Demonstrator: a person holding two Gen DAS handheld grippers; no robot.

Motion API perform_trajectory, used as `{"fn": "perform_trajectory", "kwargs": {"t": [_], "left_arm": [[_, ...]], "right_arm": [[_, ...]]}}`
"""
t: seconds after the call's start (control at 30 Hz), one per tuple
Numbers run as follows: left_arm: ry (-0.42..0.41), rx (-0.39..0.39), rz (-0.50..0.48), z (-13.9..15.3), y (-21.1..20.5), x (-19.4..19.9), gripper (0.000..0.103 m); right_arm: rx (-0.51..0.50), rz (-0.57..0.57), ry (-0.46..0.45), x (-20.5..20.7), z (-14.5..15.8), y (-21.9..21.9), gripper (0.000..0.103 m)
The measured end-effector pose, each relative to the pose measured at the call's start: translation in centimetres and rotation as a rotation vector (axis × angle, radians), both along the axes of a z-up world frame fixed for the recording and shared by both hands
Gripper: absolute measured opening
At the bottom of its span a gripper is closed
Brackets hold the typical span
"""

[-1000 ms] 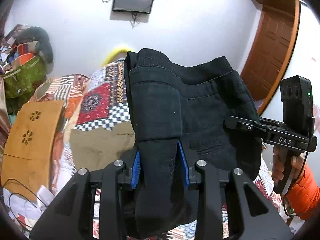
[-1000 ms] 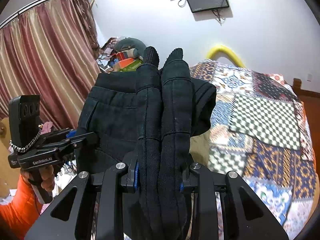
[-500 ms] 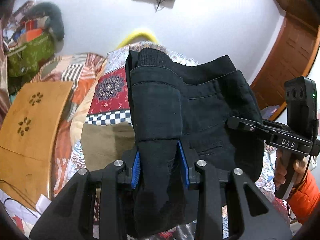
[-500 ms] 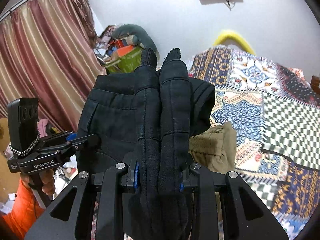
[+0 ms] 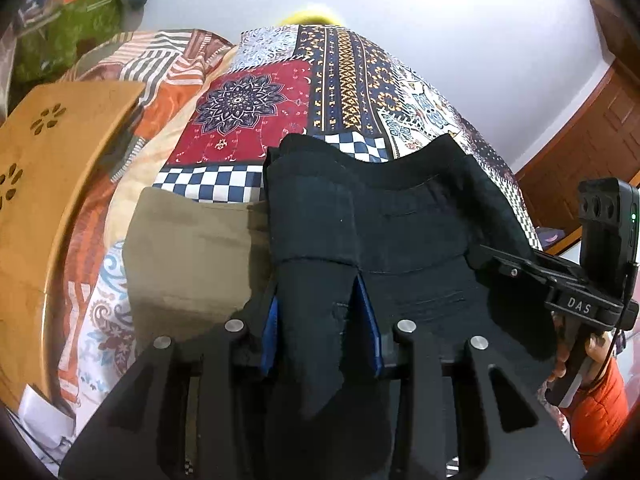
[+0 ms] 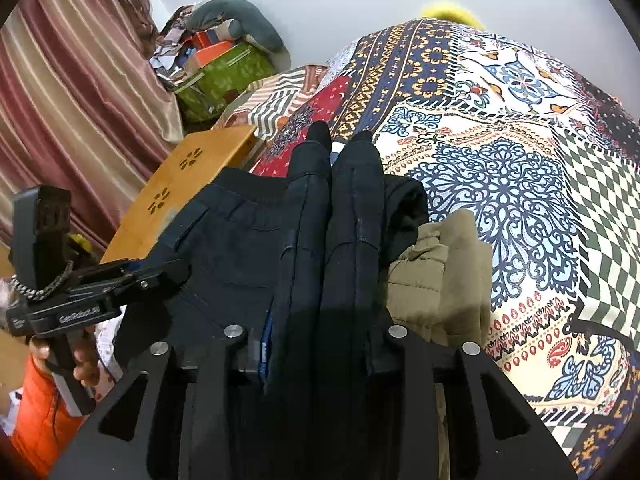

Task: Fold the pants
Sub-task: 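Lift the folded black trousers with both grippers and carry them onto the khaki trousers, then open both grippers and release the black trousers onto the khaki pair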

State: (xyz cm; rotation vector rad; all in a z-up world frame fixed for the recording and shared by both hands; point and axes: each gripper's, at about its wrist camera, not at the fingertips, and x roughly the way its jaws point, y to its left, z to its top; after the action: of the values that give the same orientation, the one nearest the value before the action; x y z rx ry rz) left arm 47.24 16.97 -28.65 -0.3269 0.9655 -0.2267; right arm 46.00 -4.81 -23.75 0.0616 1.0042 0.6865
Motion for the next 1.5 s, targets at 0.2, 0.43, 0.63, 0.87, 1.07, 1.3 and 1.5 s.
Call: {"fn": "perform_trajectory", "kwargs": {"t": [0.2,0.43,0.63,0.87,1.07,1.3,1.5], "left_arm": [[-0.126,0.173,0.007,4.8,-0.4,-2.8,0.035],[-0.237,0.26,-0.053,7.9,-3.3,-6.0,0.035],[-0.153,0.284,-0.053,3.8,-5.3,-5.7,0.035],[-0.102,0.323,-0.052,-1.0,-5.7,-5.8,0.035],[-0.12,0.315,-0.044,0.8,-6.3,-6.7,0.035],[-0.24,0.321,-0.004,7.5,-6.7,-10.4,0.035],[-0.392,0.338,0.023,14.6,-7.9,-15.9,0.035]], "right_arm": [[-0.133,0.027,-0.116,-2.6,3.0,-0.8,0.045],[-0.104,0.025,-0.225,-5.1,6.8,-1.7,0.045],[-0.14,0.069,-0.245,-6.1,5.2,0.3,0.045],[-0.224,0.084,-0.215,-6.2,0.9,0.4,0.046],[-0.182,0.049,-0.201,-6.7,2.3,-0.4,0.045],[-0.129,0.034,-0.224,-9.8,6.2,-1.1,0.045],[-0.073,0.026,-0.33,-13.9,11.6,-2.1,0.045]]}}
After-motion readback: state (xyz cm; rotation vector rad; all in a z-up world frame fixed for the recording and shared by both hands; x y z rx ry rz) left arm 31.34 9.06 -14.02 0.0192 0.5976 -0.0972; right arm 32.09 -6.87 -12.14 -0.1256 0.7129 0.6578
